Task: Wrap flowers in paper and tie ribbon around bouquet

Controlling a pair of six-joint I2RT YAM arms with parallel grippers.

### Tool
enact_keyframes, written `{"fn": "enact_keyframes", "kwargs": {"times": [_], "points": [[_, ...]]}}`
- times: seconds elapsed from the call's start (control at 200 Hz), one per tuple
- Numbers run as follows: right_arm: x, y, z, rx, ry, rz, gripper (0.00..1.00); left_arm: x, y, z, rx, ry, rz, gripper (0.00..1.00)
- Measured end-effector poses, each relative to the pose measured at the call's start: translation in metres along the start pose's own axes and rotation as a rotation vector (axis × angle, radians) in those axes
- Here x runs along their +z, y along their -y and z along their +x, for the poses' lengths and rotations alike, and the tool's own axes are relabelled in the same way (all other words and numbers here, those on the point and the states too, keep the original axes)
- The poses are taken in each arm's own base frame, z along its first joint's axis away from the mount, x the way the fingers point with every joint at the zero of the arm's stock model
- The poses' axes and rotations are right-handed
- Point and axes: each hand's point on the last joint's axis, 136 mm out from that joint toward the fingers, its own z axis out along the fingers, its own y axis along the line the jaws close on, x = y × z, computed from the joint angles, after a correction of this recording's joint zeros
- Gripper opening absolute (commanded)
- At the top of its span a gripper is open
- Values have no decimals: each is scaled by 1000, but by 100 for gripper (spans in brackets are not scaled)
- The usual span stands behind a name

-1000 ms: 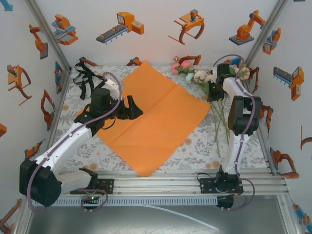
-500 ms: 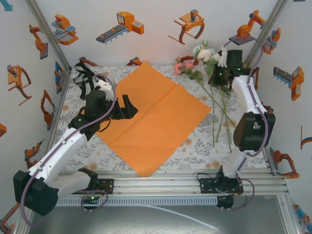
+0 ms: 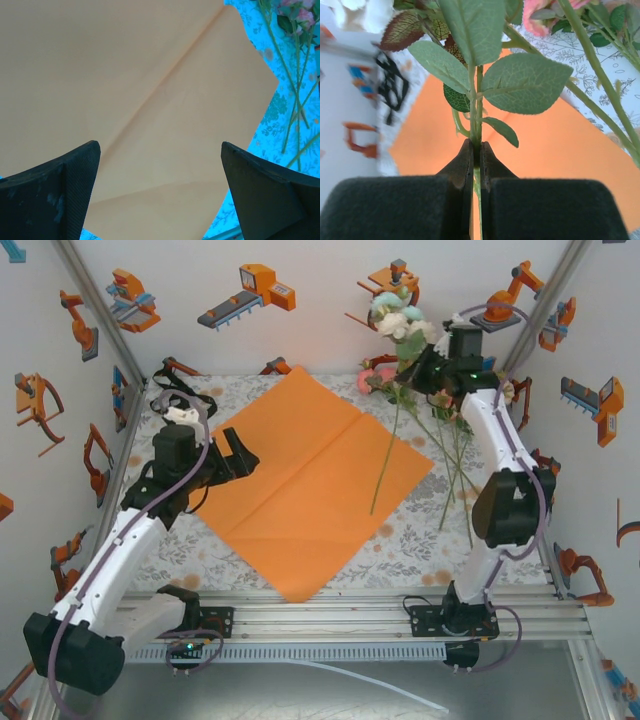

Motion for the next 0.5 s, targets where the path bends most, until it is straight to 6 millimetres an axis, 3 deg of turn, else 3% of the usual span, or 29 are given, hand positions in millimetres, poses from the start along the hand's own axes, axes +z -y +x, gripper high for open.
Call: {"fn": "enact_keyframes", "kwargs": {"times": [0.09, 0.15, 0.2, 0.26, 0.34, 0.421, 0.501], "points": [[13, 68, -12, 171, -34, 10, 0, 6, 3, 8, -21, -43, 23, 99], [19, 109, 1, 244, -103, 73, 0, 10, 4, 13, -34, -70, 35, 99], [24, 122, 18, 264, -170, 111, 0, 13, 4, 16, -44, -87, 41, 99], [27, 111, 39, 267, -243, 98, 0, 17, 5, 19, -57, -104, 48, 99], [26, 74, 52, 237, -290, 26, 0, 21, 6, 23, -70, -125, 58, 99], [18, 33, 53, 204, -301, -77, 0, 23, 8, 24, -78, -138, 68, 99], [5, -3, 43, 204, -283, -202, 0, 23, 11, 23, -83, -141, 78, 99]]}}
